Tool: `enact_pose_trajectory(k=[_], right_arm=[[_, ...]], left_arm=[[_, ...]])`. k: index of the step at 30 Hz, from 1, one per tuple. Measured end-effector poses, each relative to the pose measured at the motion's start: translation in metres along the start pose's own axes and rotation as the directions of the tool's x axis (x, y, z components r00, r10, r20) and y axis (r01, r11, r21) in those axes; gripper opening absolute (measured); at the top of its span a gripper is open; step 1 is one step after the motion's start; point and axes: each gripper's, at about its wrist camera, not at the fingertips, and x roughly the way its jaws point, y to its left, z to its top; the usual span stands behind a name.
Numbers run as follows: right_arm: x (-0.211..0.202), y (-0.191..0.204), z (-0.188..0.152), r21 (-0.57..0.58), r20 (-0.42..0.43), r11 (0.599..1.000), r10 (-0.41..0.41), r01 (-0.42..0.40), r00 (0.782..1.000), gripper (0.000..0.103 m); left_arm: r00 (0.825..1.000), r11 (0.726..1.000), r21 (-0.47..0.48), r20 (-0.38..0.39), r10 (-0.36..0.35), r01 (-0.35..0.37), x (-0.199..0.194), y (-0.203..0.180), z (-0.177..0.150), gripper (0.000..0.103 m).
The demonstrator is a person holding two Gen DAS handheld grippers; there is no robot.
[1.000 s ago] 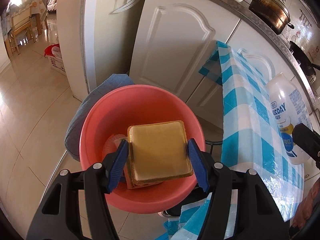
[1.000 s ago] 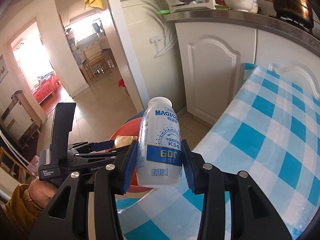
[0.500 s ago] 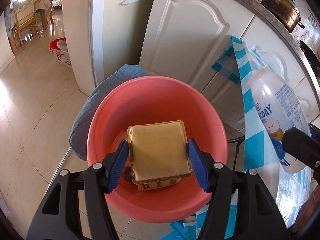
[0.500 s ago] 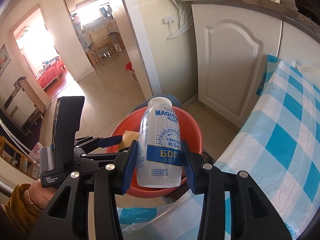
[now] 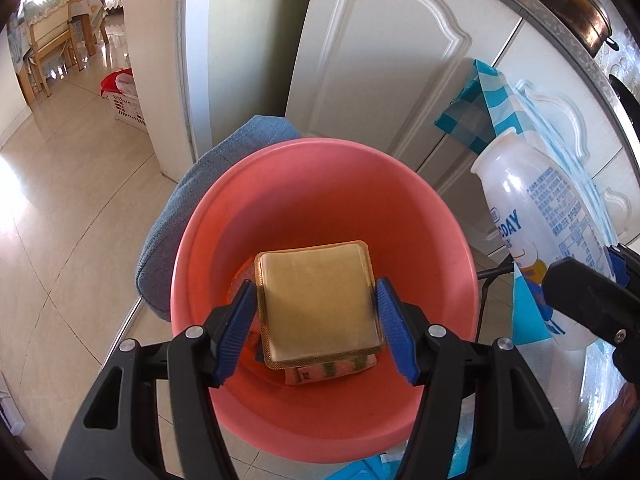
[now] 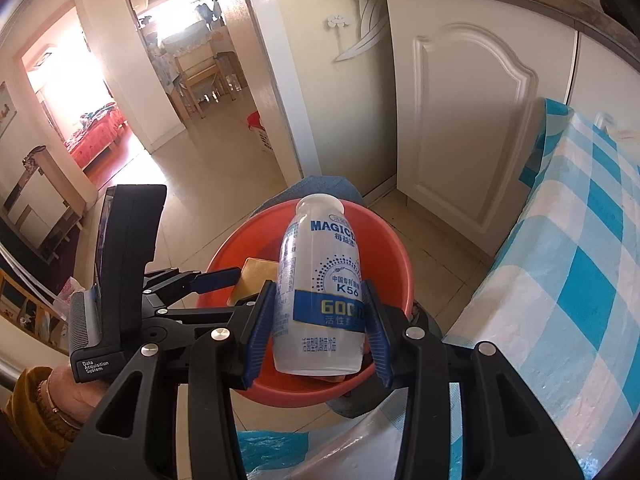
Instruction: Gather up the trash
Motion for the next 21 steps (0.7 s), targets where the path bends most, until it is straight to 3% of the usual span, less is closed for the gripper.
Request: enact_pose_trajectory(k=[3, 4, 5, 6, 10, 12, 21], right_arm=[[0.001, -0.002, -0.001, 0.005, 0.009, 1.000, -0.014, 0.014, 1.000, 0.045], [0.001, -0.003, -0.001, 0.009, 0.015, 1.000, -0.018, 0.018, 1.000, 0.045], [0.000, -0.005, -0.002, 0.017, 0.024, 1.000, -0.018, 0.018, 1.000, 0.047], [-0.003, -0.008, -0.002, 0.030, 0.036, 0.999, -0.016, 0.015, 0.999, 0.056], [-0.020, -0.021, -0.004, 0.072, 0.099, 0.997, -0.037, 0.030, 0.994, 0.065], [-0.031, -0.029, -0.006, 0.102, 0.131, 0.994, -0.048, 0.035, 0.990, 0.075], [-0.078, -0.065, -0.016, 0.182, 0.220, 0.973, -0.183, 0.144, 0.958, 0.087]], left_arm=[[1.000, 1.000, 0.002, -0.011, 0.011, -0.011, 0.004, 0.000, -0.001, 0.063], [1.000, 1.000, 0.004, -0.014, 0.018, -0.017, 0.005, 0.000, 0.000, 0.070], [0.999, 0.999, 0.008, -0.019, 0.034, -0.033, 0.006, -0.001, 0.000, 0.085], [0.999, 0.999, 0.011, -0.015, 0.053, -0.053, 0.006, -0.001, 0.000, 0.089], [0.996, 0.996, 0.000, 0.007, 0.086, -0.086, 0.001, 0.002, 0.002, 0.090], [0.995, 0.995, -0.016, 0.022, 0.095, -0.095, -0.004, 0.005, 0.004, 0.090], [0.972, 0.976, 0.031, 0.108, 0.211, -0.215, -0.028, -0.012, 0.012, 0.096]])
